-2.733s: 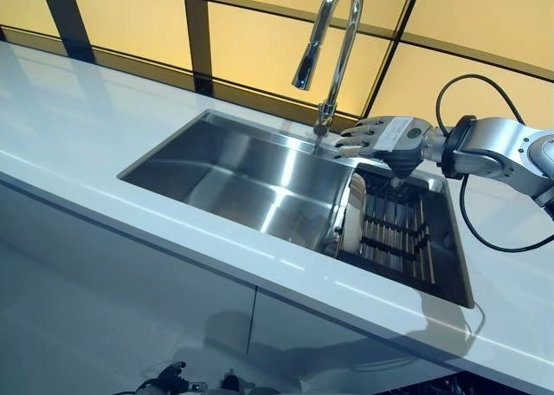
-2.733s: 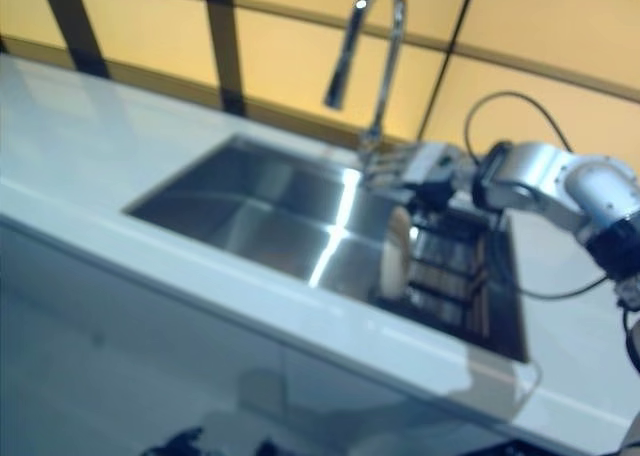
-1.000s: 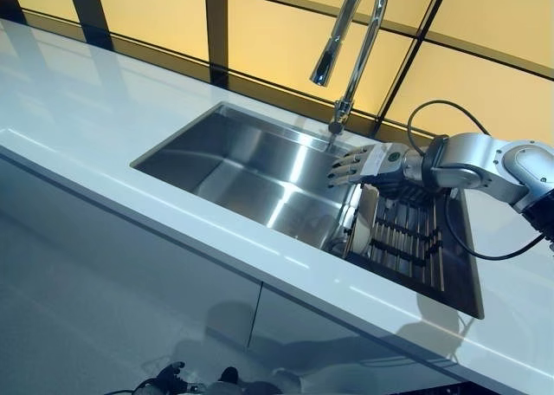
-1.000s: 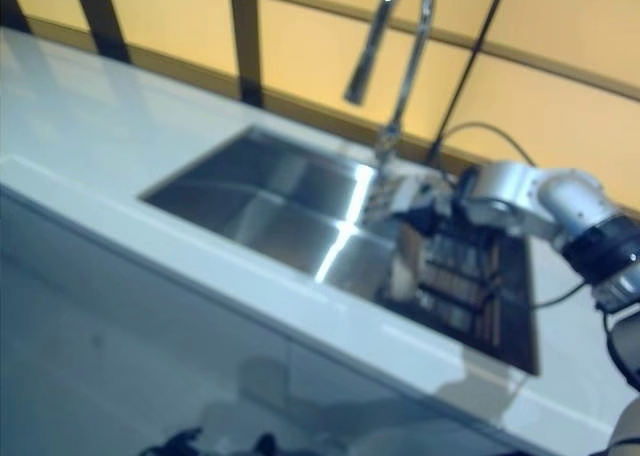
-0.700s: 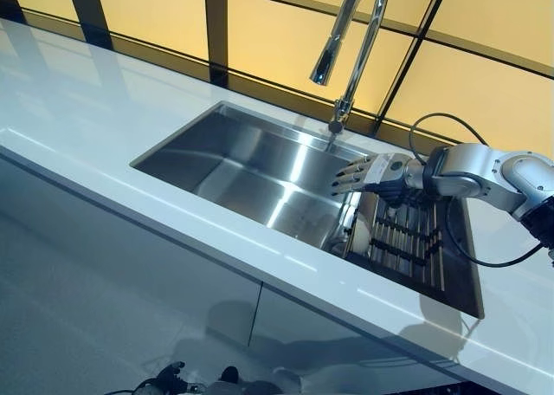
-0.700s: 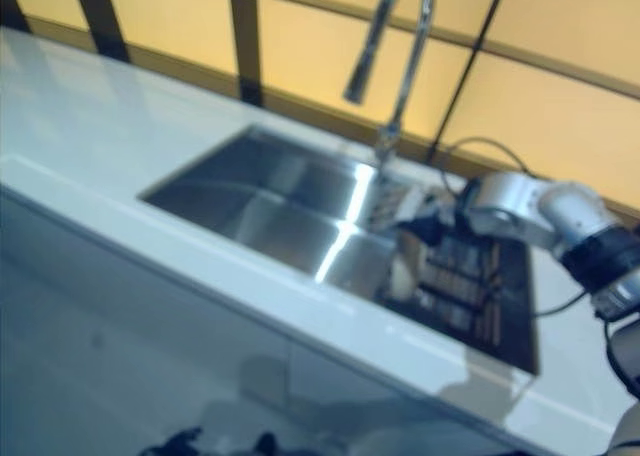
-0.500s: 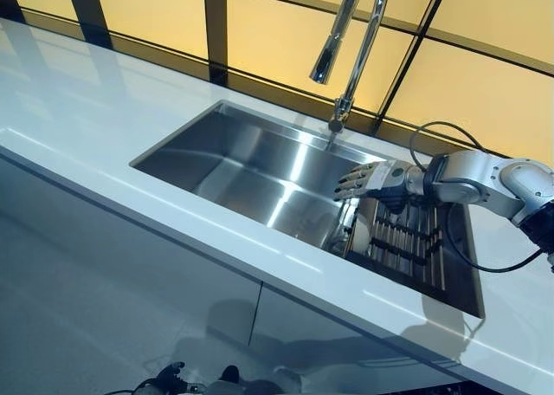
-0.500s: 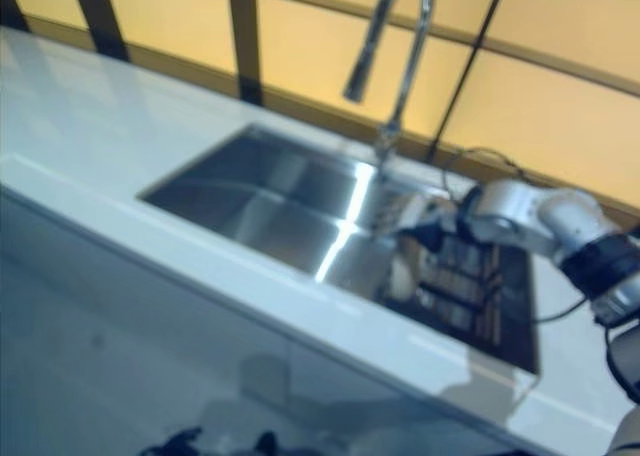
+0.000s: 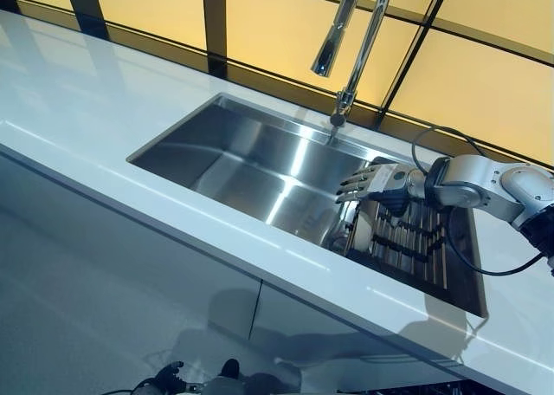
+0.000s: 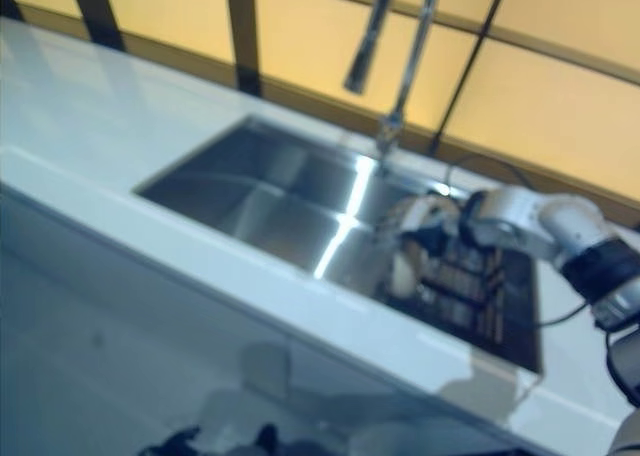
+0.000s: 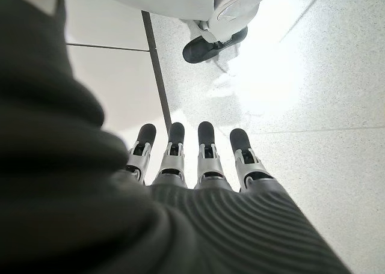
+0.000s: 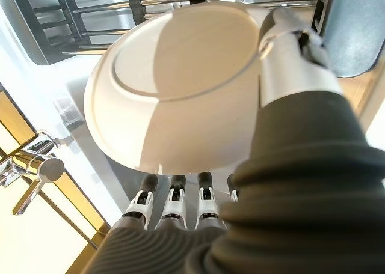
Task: Take plates into dishwasher
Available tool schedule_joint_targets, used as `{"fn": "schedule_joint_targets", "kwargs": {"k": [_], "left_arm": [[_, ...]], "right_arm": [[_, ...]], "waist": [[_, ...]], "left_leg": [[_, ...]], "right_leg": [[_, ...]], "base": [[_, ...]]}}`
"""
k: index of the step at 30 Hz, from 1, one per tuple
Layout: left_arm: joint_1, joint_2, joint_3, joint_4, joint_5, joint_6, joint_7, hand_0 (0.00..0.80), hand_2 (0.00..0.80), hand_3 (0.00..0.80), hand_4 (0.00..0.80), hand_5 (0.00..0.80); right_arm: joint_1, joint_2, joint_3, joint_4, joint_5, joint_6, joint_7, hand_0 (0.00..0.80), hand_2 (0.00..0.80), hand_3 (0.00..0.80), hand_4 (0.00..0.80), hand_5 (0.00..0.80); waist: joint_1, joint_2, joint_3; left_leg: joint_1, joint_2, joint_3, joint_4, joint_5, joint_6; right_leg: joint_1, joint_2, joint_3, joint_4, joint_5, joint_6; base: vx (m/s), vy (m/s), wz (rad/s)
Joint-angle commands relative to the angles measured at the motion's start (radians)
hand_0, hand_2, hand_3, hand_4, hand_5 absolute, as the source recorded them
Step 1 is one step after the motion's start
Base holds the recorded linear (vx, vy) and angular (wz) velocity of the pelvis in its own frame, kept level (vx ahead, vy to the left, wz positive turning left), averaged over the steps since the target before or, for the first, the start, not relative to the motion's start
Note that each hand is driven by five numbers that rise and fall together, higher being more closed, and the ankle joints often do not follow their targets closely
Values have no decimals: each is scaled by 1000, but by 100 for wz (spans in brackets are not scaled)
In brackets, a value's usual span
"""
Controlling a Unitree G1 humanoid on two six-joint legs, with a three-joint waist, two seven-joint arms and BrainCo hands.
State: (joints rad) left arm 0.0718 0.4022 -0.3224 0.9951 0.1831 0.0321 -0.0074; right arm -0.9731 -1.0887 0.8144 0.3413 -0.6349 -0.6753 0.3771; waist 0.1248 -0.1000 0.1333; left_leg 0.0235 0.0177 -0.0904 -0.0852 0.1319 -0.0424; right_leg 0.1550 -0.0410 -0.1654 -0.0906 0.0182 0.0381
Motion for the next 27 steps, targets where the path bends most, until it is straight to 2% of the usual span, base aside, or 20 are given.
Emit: {"fn": "schedule_joint_targets", "kwargs": {"k": [1, 8, 14, 15, 18, 20, 21, 22, 27], "left_arm": [[-42, 20, -36, -11, 22, -29, 5, 0, 0, 0, 0, 0], [-43, 19, -37, -8, 22, -31, 6, 0, 0, 0, 0, 0], [-46, 19, -37, -7, 20, -30, 4, 0, 0, 0, 0, 0], [-45, 18, -35, -8, 21, -30, 4, 0, 0, 0, 0, 0], [-45, 19, -35, -11, 21, -28, 3, 0, 0, 0, 0, 0], [-49, 18, -36, -10, 20, -25, 4, 0, 0, 0, 0, 0], [-50, 19, -36, -9, 21, -27, 4, 0, 0, 0, 0, 0], [-49, 19, -37, -8, 20, -29, 5, 0, 0, 0, 0, 0], [-49, 20, -34, -9, 23, -32, 3, 0, 0, 0, 0, 0]], "right_arm": [[-2, -47, -51, 11, 17, 15, -41, 0, 0, 0, 0, 0], [2, -47, -59, 13, 6, 21, -63, 0, 0, 0, 0, 0], [2, -50, -63, 7, 11, 28, -65, 254, 254, 254, 254, 254], [3, -50, -64, 9, 9, 26, -68, 339, 339, 339, 339, 339], [3, -50, -65, 8, 10, 28, -67, 511, 511, 511, 511, 511], [6, -49, -65, 8, 10, 31, -72, 656, 656, 656, 656, 656], [8, -50, -65, 9, 10, 32, -75, 759, 759, 759, 759, 759], [10, -50, -68, 10, 10, 30, -75, 800, 800, 800, 800, 800], [18, -47, -78, 9, 8, 31, -74, 800, 800, 800, 800, 800]], "waist": [[27, -24, 4], [27, -24, 4], [25, -26, 5], [25, -25, 6], [25, -25, 6], [25, -26, 8], [25, -26, 8], [25, -26, 9], [25, -26, 9]], "left_leg": [[63, 19, 52, 23, -99, -17], [60, 17, 52, 23, -98, -16], [60, 17, 53, 22, -99, -15], [59, 17, 53, 22, -99, -15], [59, 17, 53, 22, -98, -14], [58, 17, 52, 22, -99, -14], [58, 17, 52, 22, -99, -14], [58, 17, 52, 22, -99, -14], [56, 16, 52, 22, -99, -13]], "right_leg": [[-10, -7, -45, 13, 11, 29], [-12, -8, -46, 13, 12, 30], [-15, -7, -44, 14, 13, 31], [-15, -8, -43, 14, 13, 31], [-16, -8, -43, 14, 14, 32], [-17, -8, -43, 14, 14, 32], [-17, -8, -44, 14, 14, 32], [-17, -8, -44, 14, 15, 32], [-20, -9, -43, 14, 16, 33]], "base": [[0, 0, 0], [0, 0, 0], [0, 0, 0], [0, 0, 0], [0, 0, 0], [0, 0, 0], [0, 0, 0], [0, 0, 0], [0, 0, 0]]}}
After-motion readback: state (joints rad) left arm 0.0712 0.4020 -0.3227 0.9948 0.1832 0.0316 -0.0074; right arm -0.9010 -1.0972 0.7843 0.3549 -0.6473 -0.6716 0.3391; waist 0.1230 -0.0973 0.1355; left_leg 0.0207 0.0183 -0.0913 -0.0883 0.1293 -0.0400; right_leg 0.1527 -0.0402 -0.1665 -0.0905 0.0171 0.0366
